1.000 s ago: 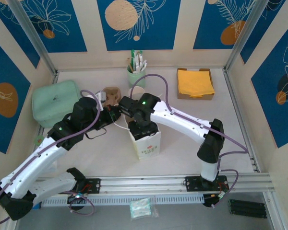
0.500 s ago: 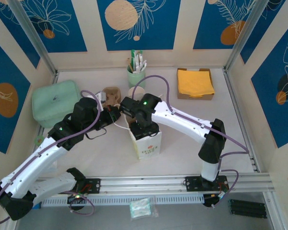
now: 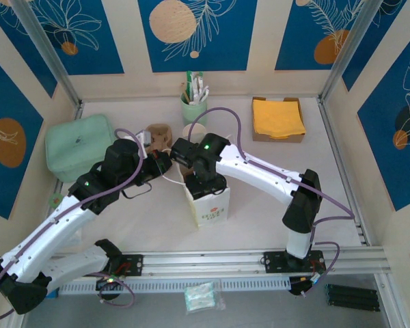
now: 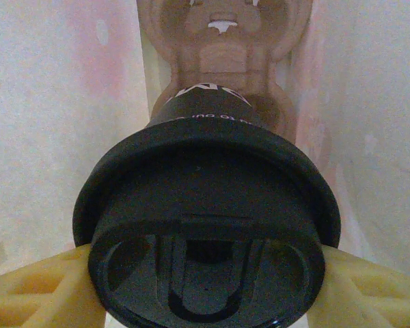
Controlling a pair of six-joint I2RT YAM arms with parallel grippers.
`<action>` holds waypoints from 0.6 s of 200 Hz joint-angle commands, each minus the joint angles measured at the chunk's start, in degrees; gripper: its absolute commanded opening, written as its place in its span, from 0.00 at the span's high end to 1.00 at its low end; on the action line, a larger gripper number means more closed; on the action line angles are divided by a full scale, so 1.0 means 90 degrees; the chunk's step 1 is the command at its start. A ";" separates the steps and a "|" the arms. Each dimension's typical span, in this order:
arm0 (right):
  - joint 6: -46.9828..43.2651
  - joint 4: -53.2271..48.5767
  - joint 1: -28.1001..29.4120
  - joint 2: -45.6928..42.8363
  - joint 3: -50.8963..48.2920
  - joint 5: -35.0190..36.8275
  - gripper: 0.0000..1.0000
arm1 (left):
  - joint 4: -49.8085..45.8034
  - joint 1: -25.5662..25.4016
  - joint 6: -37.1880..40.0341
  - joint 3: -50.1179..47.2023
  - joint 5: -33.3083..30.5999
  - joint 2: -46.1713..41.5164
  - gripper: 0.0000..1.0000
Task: Pack the takeout coffee
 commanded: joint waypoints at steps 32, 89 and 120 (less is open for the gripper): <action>-0.0052 -0.0096 -0.0026 -0.0147 -0.0026 -0.0128 0.42 | 0.0040 -0.0046 0.0047 0.0082 -0.0074 0.0020 1.00; -0.0140 -0.0375 -0.0028 -0.0099 0.0056 -0.0178 0.42 | 0.0008 -0.0044 0.0079 0.0114 -0.0102 0.0031 1.00; -0.0213 -0.0540 -0.0034 -0.0016 0.0091 -0.0222 0.42 | 0.0004 -0.0039 0.0095 0.0130 -0.0105 0.0033 1.00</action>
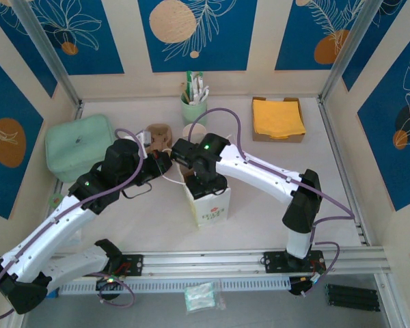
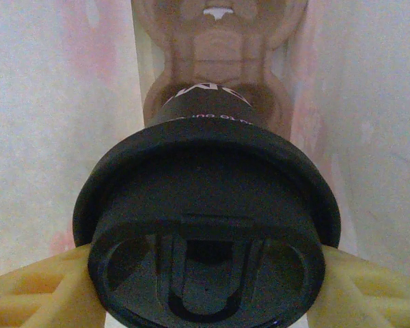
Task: Pack the takeout coffee
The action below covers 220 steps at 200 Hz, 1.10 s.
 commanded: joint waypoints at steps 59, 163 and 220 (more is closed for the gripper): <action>-0.0034 -0.0223 -0.0017 0.0054 -0.0060 -0.0233 0.42 | 0.0006 -0.0046 0.0105 0.0119 -0.0114 0.0006 1.00; 0.0123 0.0347 -0.0068 0.0103 -0.0732 -0.0300 0.42 | 0.0037 -0.0039 0.0073 0.0063 -0.0083 -0.0025 1.00; 0.0147 0.0439 -0.0106 0.0004 -0.0882 -0.0302 0.42 | 0.0028 -0.0046 0.0075 0.0060 -0.0093 -0.0028 1.00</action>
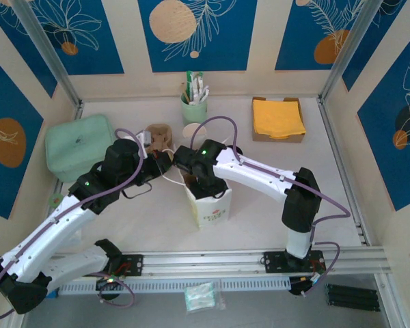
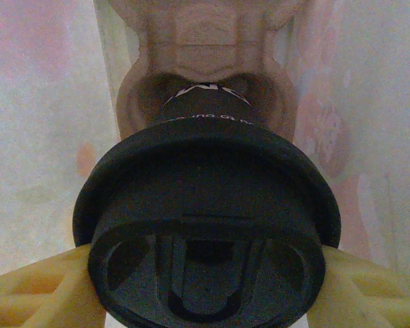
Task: Pack the takeout coffee
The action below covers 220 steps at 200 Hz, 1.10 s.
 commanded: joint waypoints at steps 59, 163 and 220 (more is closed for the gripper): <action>0.0126 0.0049 -0.0042 -0.0050 -0.0108 -0.0164 0.42 | -0.0002 -0.0037 0.0072 0.0048 -0.0109 -0.0043 1.00; 0.0125 0.0049 -0.0040 -0.0074 -0.0133 -0.0154 0.42 | -0.0007 -0.0045 0.0064 0.0050 -0.0109 -0.0038 1.00; 0.0127 0.0049 -0.0040 -0.0089 -0.0123 -0.0145 0.42 | -0.0003 -0.0043 0.0064 0.0060 -0.0110 -0.0038 1.00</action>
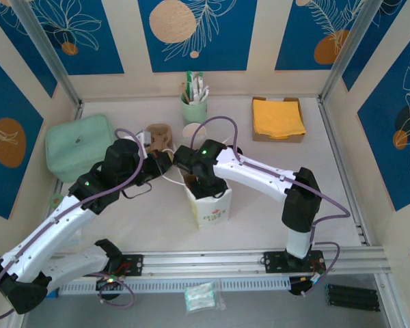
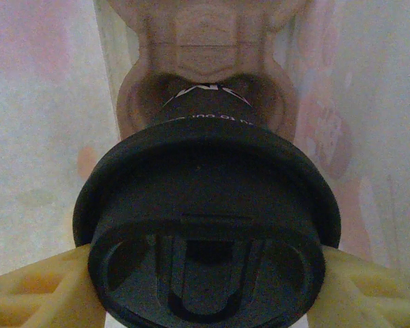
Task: Pack the takeout coffee
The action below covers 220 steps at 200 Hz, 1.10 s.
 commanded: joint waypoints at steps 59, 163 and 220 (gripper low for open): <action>0.0146 0.0012 -0.0021 -0.0100 -0.0114 -0.0081 0.42 | 0.0002 -0.0039 0.0061 0.0051 -0.0109 -0.0048 1.00; 0.0150 0.0072 -0.0040 -0.0054 -0.0172 -0.0051 0.42 | 0.0018 -0.0046 0.0062 0.0051 -0.0110 -0.0038 1.00; 0.0130 0.0228 -0.0103 0.0002 -0.0351 -0.0081 0.42 | 0.0034 -0.0046 0.0055 0.0031 -0.0105 -0.0051 1.00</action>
